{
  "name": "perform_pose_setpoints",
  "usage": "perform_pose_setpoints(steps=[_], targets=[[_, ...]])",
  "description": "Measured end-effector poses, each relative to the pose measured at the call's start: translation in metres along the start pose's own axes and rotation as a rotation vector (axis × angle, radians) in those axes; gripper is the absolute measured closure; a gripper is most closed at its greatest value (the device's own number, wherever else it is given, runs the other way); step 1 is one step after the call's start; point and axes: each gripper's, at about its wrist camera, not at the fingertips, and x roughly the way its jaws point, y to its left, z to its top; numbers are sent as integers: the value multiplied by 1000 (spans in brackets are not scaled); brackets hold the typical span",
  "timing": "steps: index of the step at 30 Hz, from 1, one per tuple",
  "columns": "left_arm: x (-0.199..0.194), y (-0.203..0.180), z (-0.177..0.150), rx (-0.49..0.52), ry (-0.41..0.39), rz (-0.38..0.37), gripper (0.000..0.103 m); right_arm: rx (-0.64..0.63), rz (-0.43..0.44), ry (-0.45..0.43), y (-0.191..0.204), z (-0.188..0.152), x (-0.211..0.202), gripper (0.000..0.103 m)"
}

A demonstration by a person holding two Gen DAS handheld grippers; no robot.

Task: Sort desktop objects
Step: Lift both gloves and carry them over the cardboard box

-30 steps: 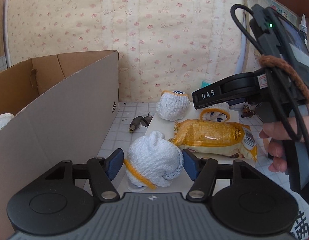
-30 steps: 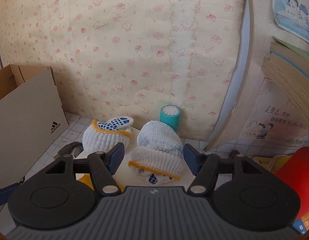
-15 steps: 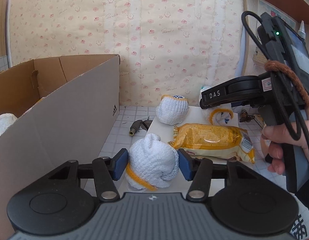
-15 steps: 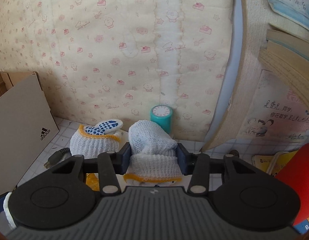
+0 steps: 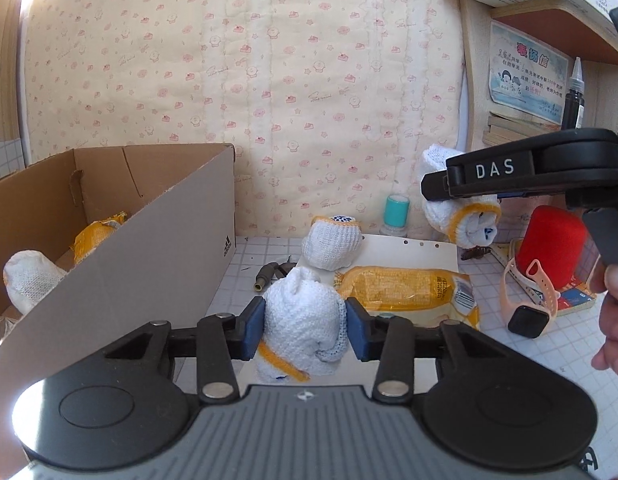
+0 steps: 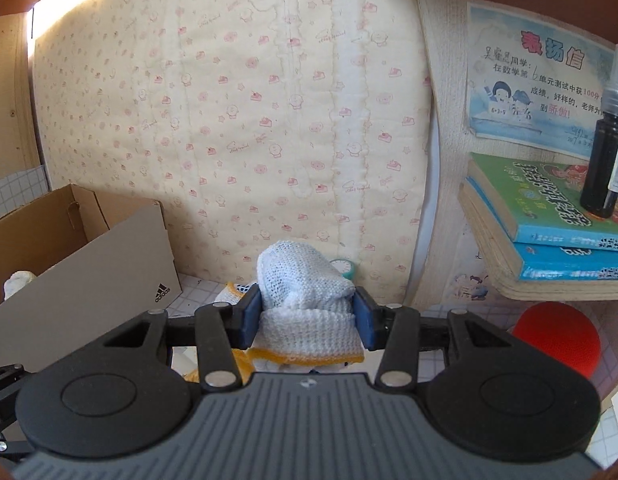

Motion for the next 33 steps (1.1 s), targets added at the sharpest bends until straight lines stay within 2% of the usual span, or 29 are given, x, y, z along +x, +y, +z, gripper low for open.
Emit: perform_pose_setpoints(steps=[15, 33], targets=[[-40, -6, 15, 5, -57, 27, 58, -13, -4, -25, 6, -14, -52, 56], [-91, 6, 33, 0, -148, 58, 58, -31, 25, -73, 26, -5, -96, 56]])
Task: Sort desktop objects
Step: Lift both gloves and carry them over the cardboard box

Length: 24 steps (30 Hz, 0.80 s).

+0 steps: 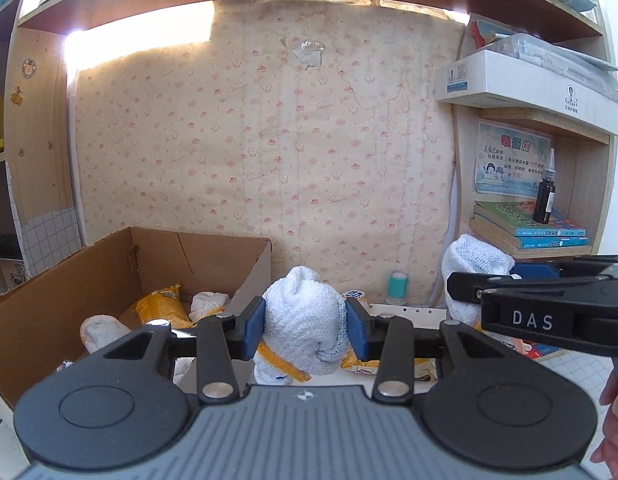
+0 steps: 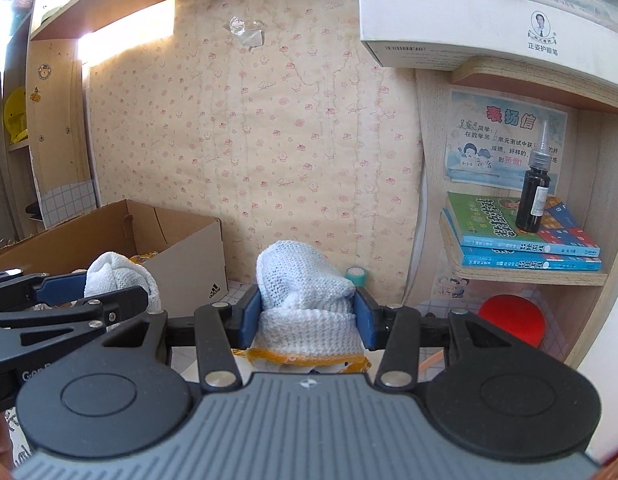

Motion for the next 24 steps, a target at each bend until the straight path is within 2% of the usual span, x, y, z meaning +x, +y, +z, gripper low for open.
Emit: perform_pose_setpoints(steps=[24], targets=[[-37, 69, 17, -55, -60, 99, 58, -60, 127, -19, 77, 22, 4, 56]])
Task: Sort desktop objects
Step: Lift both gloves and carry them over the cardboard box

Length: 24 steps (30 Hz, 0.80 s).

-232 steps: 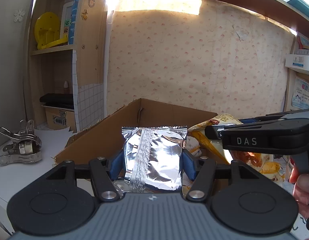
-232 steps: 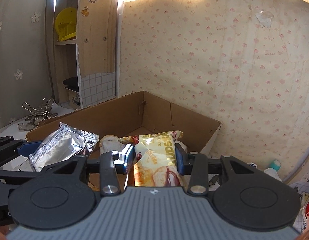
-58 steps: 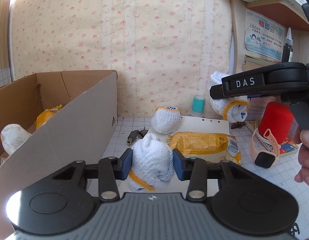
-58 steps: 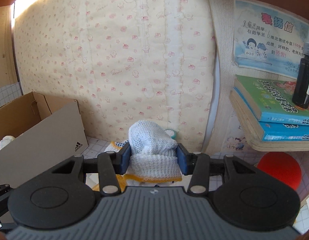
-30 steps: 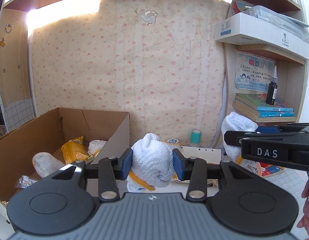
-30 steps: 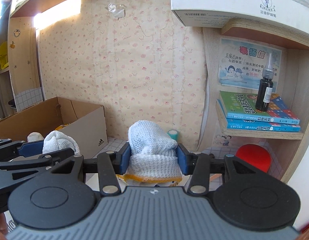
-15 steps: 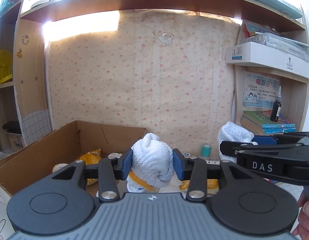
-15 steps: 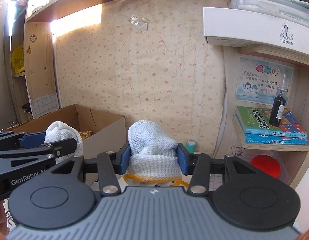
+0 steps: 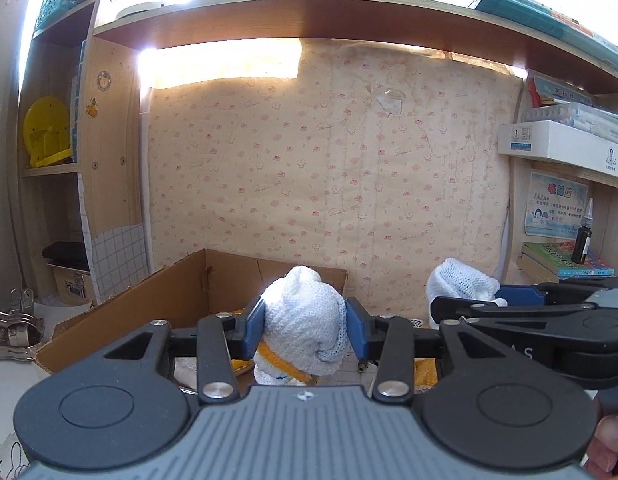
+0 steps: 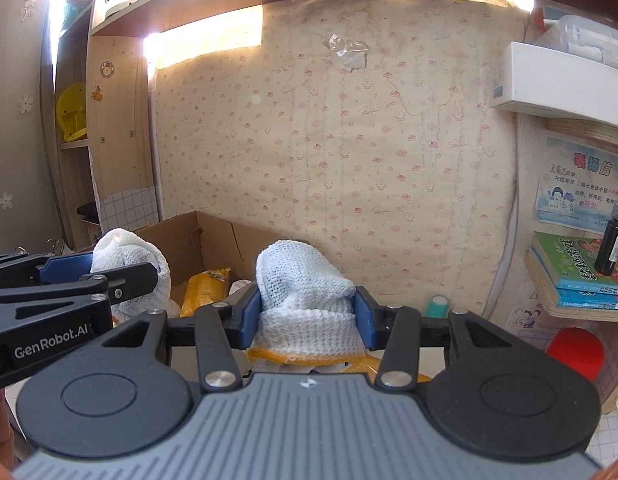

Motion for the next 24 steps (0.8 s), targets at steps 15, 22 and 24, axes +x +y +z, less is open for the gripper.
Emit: perform_pose_setpoints(steps=[15, 22, 24], targets=[[2, 60, -4, -50, 14, 82, 58, -56, 86, 11, 56, 15, 30, 56], [9, 81, -6, -72, 29, 104, 58, -77, 107, 26, 77, 20, 42, 56], [11, 86, -7, -78, 32, 107, 58, -82, 112, 33, 82, 21, 48, 56]])
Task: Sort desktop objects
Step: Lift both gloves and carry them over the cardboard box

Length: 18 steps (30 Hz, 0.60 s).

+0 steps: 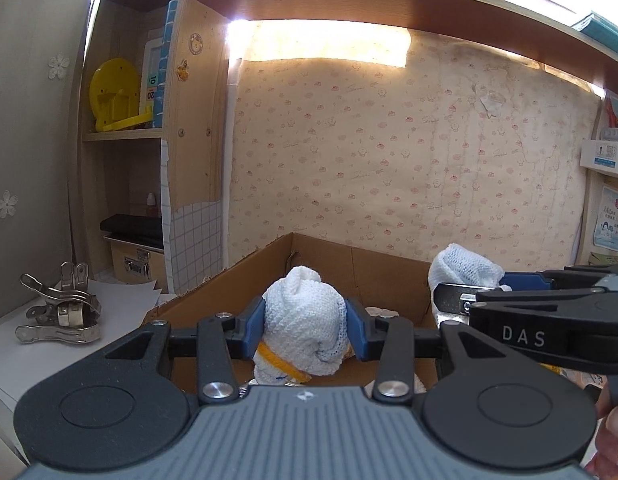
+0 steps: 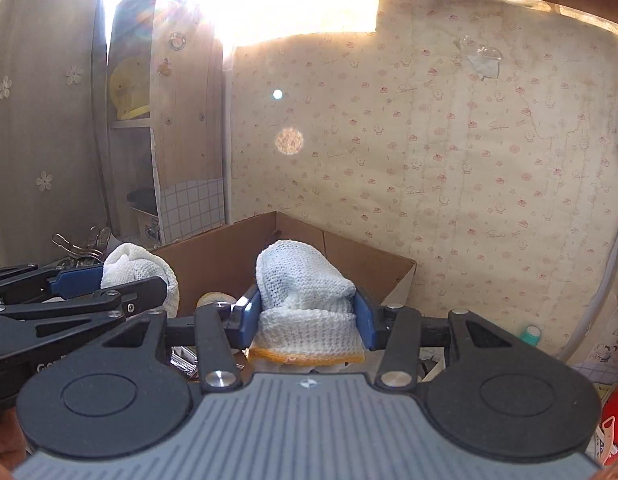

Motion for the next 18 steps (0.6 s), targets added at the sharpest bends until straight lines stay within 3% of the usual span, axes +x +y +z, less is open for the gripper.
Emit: perform_pose_setpoints(steps=[18], targets=[[28, 18, -6, -10, 48, 9, 58, -4, 20, 66, 11, -3, 44, 55]])
